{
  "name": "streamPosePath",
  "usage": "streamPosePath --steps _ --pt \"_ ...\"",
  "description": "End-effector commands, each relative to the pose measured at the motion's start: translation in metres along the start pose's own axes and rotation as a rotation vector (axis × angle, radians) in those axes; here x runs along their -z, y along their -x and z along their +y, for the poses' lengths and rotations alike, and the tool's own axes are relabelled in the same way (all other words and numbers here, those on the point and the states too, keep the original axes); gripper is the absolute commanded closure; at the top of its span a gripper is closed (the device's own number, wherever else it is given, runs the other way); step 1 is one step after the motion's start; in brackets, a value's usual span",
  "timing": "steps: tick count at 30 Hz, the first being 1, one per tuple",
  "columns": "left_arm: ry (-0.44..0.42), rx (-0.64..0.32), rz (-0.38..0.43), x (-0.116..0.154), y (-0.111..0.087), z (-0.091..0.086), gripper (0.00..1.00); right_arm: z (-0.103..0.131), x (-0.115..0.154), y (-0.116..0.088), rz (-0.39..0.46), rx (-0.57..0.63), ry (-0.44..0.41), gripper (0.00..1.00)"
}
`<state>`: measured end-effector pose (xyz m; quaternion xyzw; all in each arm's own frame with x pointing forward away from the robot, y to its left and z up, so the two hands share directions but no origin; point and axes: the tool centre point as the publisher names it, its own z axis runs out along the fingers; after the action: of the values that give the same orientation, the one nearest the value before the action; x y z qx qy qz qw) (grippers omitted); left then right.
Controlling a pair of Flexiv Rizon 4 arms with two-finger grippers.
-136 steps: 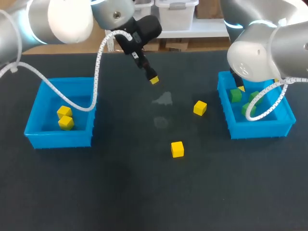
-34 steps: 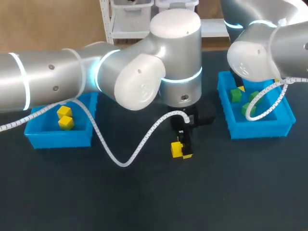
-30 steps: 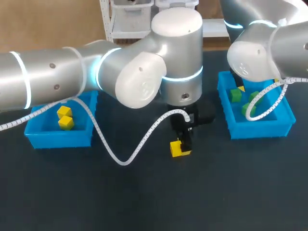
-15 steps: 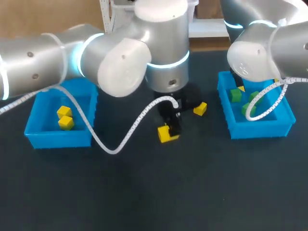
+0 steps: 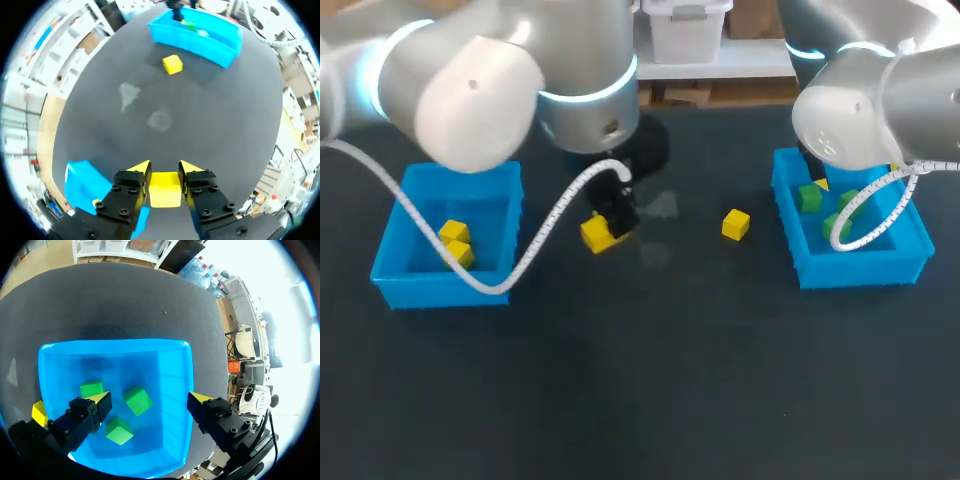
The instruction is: Put the green cubes in the right bin and the yellow cubes in the left bin.
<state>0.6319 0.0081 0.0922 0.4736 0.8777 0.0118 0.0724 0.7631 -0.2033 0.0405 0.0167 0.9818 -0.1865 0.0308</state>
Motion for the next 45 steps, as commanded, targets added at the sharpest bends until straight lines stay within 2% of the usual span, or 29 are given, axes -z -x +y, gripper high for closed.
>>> streamPosePath --steps 1,10,18,20,26,33,38,39,40,41,45 --pt "0.035 0.067 -0.091 0.019 -0.047 0.013 1.00 -0.001 0.000 -0.001 -0.003 0.000 0.002 0.00" --pt "0.104 0.276 -0.120 0.036 -0.100 0.041 1.00 -0.001 0.000 -0.001 -0.003 0.000 0.002 0.00" --pt "0.161 0.502 -0.176 0.037 -0.128 0.063 1.00 -0.001 0.000 -0.001 -0.003 0.000 0.002 0.00" --pt "0.173 0.569 -0.195 0.037 -0.133 0.070 1.00 -0.001 0.000 -0.001 -0.003 0.000 0.002 0.00" --pt "0.205 0.662 -0.179 0.035 -0.139 0.089 1.00 -0.001 0.000 -0.001 -0.003 0.000 0.002 0.00" --pt "0.215 0.700 -0.150 0.037 -0.143 0.112 1.00 -0.001 0.000 -0.001 -0.003 0.000 0.002 0.00" --pt "0.203 0.701 -0.113 0.029 -0.142 0.117 1.00 -0.001 0.000 -0.001 -0.003 0.000 0.002 0.00" --pt "0.198 0.690 -0.103 0.027 -0.141 0.117 0.62 -0.001 0.000 -0.001 -0.003 0.000 0.002 0.00" --pt "0.193 0.690 -0.108 0.026 -0.141 0.117 0.10 -0.001 0.000 -0.001 -0.003 0.000 0.002 0.00" --pt "0.190 0.684 -0.105 0.025 -0.139 0.115 0.00 -0.001 0.000 -0.001 -0.003 0.000 0.002 0.00" --pt "0.171 0.636 -0.112 0.024 -0.127 0.109 0.00 -0.001 0.000 -0.001 -0.003 0.000 0.002 0.00"
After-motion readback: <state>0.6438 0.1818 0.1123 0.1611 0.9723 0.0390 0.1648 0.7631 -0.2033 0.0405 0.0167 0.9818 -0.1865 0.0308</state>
